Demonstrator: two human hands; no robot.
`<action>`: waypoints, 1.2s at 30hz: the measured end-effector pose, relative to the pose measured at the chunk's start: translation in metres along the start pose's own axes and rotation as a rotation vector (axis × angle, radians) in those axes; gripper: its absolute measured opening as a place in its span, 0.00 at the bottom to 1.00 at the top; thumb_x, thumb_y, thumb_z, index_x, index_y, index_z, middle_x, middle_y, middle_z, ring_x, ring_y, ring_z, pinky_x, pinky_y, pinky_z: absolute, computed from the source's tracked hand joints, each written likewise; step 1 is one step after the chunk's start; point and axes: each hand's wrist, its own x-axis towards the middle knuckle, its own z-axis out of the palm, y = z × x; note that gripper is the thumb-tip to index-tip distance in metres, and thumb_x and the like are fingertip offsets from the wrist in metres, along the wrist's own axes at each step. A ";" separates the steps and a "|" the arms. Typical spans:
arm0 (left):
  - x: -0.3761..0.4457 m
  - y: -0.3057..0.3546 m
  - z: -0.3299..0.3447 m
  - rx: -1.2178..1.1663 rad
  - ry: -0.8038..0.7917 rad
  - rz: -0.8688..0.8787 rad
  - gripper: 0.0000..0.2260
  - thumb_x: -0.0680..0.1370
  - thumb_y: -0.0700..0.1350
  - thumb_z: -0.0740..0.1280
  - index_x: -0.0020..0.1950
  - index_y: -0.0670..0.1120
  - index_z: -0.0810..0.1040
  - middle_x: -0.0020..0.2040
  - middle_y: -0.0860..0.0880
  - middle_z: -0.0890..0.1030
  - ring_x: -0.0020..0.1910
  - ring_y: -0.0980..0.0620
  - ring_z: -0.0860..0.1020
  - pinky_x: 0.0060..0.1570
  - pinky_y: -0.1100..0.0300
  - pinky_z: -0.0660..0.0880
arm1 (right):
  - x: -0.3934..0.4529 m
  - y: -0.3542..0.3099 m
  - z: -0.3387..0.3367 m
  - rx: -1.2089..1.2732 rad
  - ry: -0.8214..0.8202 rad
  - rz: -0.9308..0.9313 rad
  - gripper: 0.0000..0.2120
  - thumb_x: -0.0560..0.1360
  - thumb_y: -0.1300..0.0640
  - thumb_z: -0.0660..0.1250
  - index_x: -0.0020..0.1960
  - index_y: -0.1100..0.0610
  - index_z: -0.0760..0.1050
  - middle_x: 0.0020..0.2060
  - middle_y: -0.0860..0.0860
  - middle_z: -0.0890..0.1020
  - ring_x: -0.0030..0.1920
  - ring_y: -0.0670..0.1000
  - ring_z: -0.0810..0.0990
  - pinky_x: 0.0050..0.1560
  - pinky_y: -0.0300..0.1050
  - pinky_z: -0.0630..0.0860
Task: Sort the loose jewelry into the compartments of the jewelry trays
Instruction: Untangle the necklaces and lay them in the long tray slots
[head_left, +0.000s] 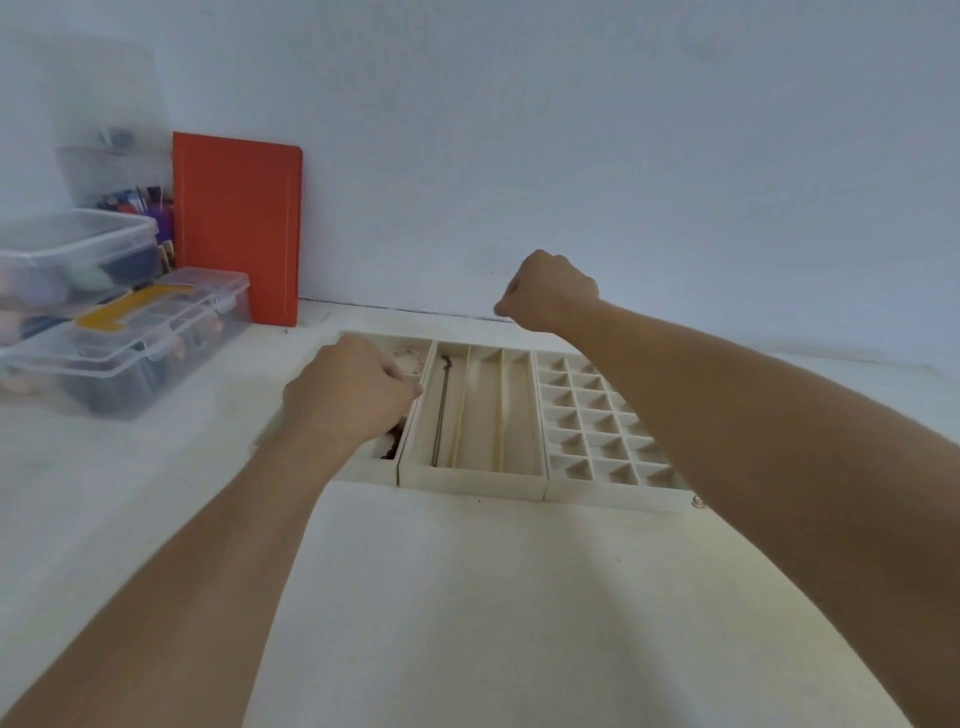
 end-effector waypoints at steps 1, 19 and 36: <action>0.000 0.001 0.000 0.001 0.017 0.000 0.05 0.72 0.54 0.73 0.40 0.55 0.84 0.40 0.57 0.82 0.38 0.54 0.77 0.37 0.60 0.69 | -0.005 0.010 -0.009 0.023 0.008 0.012 0.07 0.69 0.53 0.72 0.46 0.53 0.83 0.40 0.47 0.85 0.41 0.51 0.84 0.44 0.43 0.78; -0.045 0.184 0.110 -0.051 -0.218 0.458 0.04 0.73 0.52 0.73 0.37 0.56 0.83 0.32 0.62 0.80 0.35 0.60 0.79 0.33 0.63 0.72 | -0.114 0.255 -0.048 0.393 0.117 0.026 0.07 0.74 0.45 0.73 0.38 0.44 0.83 0.25 0.48 0.78 0.23 0.43 0.71 0.33 0.40 0.68; -0.046 0.228 0.164 -0.023 -0.506 0.598 0.04 0.71 0.48 0.79 0.41 0.54 0.85 0.34 0.62 0.79 0.36 0.65 0.76 0.34 0.67 0.67 | -0.150 0.266 -0.075 -0.001 -0.491 0.033 0.11 0.66 0.45 0.81 0.46 0.43 0.83 0.38 0.42 0.83 0.39 0.45 0.82 0.38 0.40 0.72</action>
